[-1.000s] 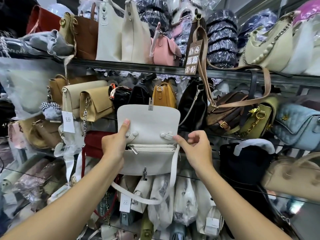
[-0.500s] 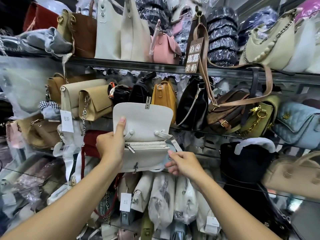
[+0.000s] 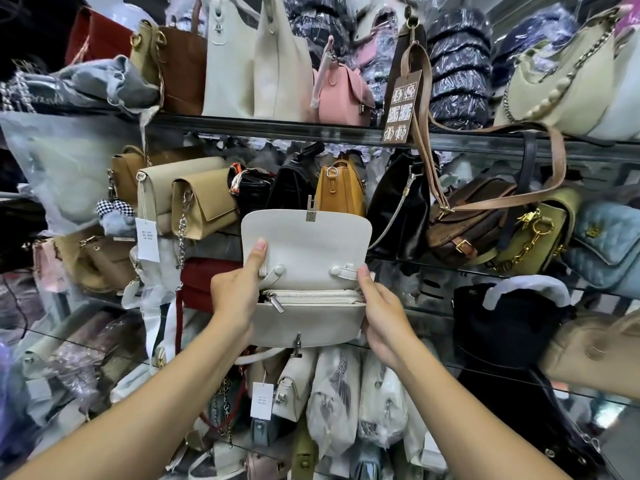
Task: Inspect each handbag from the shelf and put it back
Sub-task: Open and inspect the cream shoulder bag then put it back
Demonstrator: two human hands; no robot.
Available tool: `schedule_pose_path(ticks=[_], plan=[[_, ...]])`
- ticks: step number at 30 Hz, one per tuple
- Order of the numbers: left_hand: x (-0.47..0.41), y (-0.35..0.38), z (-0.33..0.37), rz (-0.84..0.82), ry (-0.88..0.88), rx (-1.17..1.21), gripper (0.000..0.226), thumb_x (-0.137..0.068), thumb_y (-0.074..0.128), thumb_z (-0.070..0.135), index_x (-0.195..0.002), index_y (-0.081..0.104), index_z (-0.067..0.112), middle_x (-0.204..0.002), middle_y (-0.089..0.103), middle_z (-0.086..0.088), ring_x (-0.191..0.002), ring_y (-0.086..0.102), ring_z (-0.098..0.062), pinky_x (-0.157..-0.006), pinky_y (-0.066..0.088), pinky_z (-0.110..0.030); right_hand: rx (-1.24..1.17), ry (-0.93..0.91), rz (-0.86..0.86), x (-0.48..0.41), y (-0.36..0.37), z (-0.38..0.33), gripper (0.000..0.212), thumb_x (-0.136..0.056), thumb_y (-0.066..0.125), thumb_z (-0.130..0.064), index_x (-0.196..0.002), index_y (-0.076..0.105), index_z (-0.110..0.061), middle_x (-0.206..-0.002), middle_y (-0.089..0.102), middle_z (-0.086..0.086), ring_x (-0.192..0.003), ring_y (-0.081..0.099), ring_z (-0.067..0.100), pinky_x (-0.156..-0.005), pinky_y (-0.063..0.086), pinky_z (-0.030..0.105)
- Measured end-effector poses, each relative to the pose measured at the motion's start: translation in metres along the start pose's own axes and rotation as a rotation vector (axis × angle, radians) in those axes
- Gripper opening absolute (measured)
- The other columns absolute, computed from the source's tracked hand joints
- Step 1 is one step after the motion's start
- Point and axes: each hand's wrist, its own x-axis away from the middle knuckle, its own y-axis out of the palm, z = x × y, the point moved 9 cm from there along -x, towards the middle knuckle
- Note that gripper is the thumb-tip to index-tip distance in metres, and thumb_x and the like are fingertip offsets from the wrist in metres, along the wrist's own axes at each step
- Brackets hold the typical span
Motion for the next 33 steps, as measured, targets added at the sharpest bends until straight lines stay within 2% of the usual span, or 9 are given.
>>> schedule_pose_path(ticks=[4,7,9,13,19,23,25,28,33], plan=[[0.005,0.005,0.003,-0.056,0.012,-0.009,0.053,-0.086,0.075,0.050,-0.064,0.034,0.025,-0.068,0.053,-0.002,-0.080,0.077,-0.010,-0.068,0.032,-0.016,-0.186,0.025,-0.045,-0.001,0.006,-0.010,0.063,-0.071,0.078,-0.048,-0.109,0.071,0.001,-0.109,0.076,0.020,-0.100,0.075,0.031,-0.082,0.062,0.040],[0.008,0.010,0.003,-0.103,0.021,-0.034,0.051,-0.085,0.073,0.052,-0.065,0.036,0.024,-0.074,0.068,-0.008,-0.082,0.075,-0.009,-0.068,0.032,-0.016,-0.233,0.016,-0.073,-0.001,0.010,-0.020,0.040,-0.077,0.082,-0.034,-0.102,0.073,-0.005,-0.099,0.079,0.017,-0.086,0.077,0.027,-0.067,0.062,0.034],[0.010,0.012,0.003,-0.130,0.024,-0.040,0.051,-0.086,0.073,0.051,-0.066,0.035,0.024,-0.080,0.058,-0.011,-0.078,0.076,-0.006,-0.070,0.031,-0.017,-0.189,-0.011,-0.050,-0.002,0.008,-0.025,0.026,-0.087,0.079,-0.029,-0.101,0.074,-0.008,-0.095,0.080,0.013,-0.082,0.078,0.024,-0.063,0.062,0.031],[0.014,0.015,0.001,-0.177,0.028,-0.057,0.053,-0.087,0.073,0.049,-0.065,0.031,0.025,-0.088,0.034,-0.011,-0.076,0.077,-0.008,-0.070,0.032,-0.019,-0.017,-0.069,0.002,-0.007,0.002,-0.028,0.037,-0.088,0.075,-0.049,-0.107,0.073,-0.017,-0.102,0.080,0.005,-0.102,0.075,0.024,-0.093,0.060,0.043],[0.015,0.017,-0.004,-0.233,-0.004,-0.046,0.048,-0.080,0.074,0.056,-0.075,0.046,0.018,-0.087,0.045,-0.012,-0.073,0.075,-0.002,-0.081,0.036,-0.020,0.161,-0.212,0.057,-0.004,-0.003,-0.038,0.045,-0.092,0.065,-0.057,-0.100,0.075,-0.014,-0.098,0.079,0.012,-0.085,0.073,0.020,-0.076,0.060,0.036],[0.011,0.008,-0.019,-0.266,-0.125,-0.066,0.088,-0.051,0.074,0.084,-0.100,0.071,0.011,-0.097,0.078,0.002,-0.099,0.074,-0.014,-0.112,0.041,-0.040,0.177,-0.304,0.089,-0.001,-0.009,-0.051,0.034,-0.093,0.070,-0.046,-0.095,0.077,-0.013,-0.092,0.080,0.001,-0.094,0.076,0.017,-0.089,0.059,0.038],[0.012,0.007,-0.024,-0.266,-0.180,-0.100,0.085,-0.060,0.070,0.084,-0.098,0.078,0.008,-0.096,0.080,-0.001,-0.105,0.070,-0.020,-0.103,0.048,-0.038,0.151,-0.307,0.126,0.000,-0.011,-0.052,0.030,-0.092,0.073,-0.043,-0.092,0.076,-0.013,-0.091,0.080,0.004,-0.094,0.076,0.020,-0.087,0.059,0.039],[0.009,0.004,-0.022,-0.210,-0.147,-0.184,0.067,-0.076,0.067,0.074,-0.091,0.077,0.010,-0.094,0.075,0.001,-0.090,0.065,-0.013,-0.085,0.046,-0.034,0.092,-0.276,0.192,0.001,-0.018,-0.046,0.029,-0.091,0.075,-0.041,-0.089,0.075,-0.013,-0.091,0.079,0.007,-0.090,0.075,0.019,-0.083,0.058,0.034],[0.006,-0.007,-0.003,-0.081,0.064,-0.553,0.056,-0.085,0.062,0.069,-0.066,0.051,0.017,-0.068,0.052,0.002,-0.071,0.051,-0.018,-0.067,0.035,-0.035,0.060,-0.304,0.303,0.004,-0.032,-0.043,0.051,-0.089,0.076,-0.043,-0.087,0.067,0.008,-0.076,0.067,0.007,-0.072,0.057,0.012,-0.063,0.044,0.025]])
